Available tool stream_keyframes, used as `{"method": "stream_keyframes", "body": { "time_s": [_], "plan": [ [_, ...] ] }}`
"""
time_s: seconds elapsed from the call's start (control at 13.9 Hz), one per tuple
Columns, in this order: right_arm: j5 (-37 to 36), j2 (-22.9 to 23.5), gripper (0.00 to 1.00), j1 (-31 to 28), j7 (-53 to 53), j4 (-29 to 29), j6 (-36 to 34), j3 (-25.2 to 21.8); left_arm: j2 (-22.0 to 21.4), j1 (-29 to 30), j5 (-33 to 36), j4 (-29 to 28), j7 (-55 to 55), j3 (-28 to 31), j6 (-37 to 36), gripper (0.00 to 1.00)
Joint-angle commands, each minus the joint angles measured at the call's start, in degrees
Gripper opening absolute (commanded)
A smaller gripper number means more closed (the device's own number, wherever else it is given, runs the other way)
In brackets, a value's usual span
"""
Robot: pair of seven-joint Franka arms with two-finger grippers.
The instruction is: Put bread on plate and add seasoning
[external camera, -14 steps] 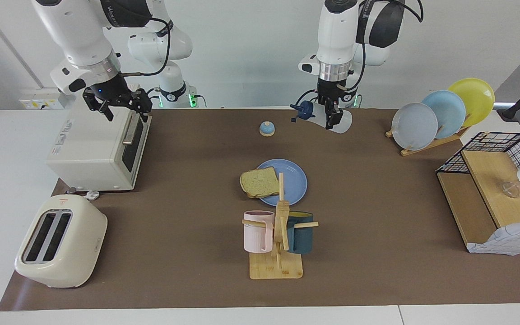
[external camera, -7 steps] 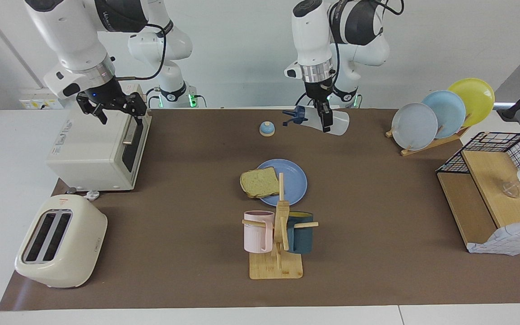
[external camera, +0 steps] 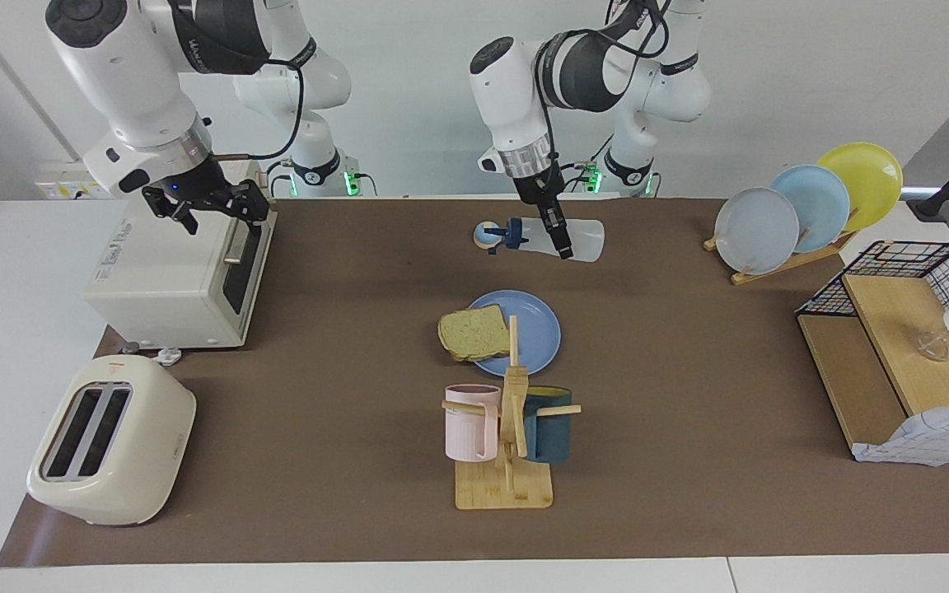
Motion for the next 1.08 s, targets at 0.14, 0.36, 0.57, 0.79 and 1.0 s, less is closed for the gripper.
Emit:
{"method": "stream_keyframes", "body": {
  "time_s": [0.14, 0.36, 0.57, 0.79, 1.0],
  "plan": [
    [-0.20, -1.72, 1.00, -0.29, -1.58, -1.10, -0.94, 0.08, 6.39, -4.57, 7.55, 5.83, -2.12, 0.44, -8.66, 0.00],
    [-0.20, -1.73, 1.00, -0.37, -1.66, -1.28, -0.68, -0.09, 7.36, -5.28, 11.23, 5.84, -3.00, 0.35, -11.39, 0.00],
    [-0.11, -1.38, 1.00, -1.60, -1.58, -1.02, 1.52, -0.09, 11.84, -7.74, 14.85, 6.71, -5.45, 0.44, -13.95, 0.00],
    [0.06, -1.38, 1.00, -1.60, -1.58, -0.75, 1.43, -0.53, 16.14, -9.58, 19.23, 10.39, -6.07, 0.44, -19.56, 0.00],
    [0.24, -1.81, 1.00, -1.52, -1.58, -1.02, 0.03, -0.45, 18.69, -10.90, 22.05, 11.20, -6.16, 0.53, -23.43, 0.00]
  ]
}}
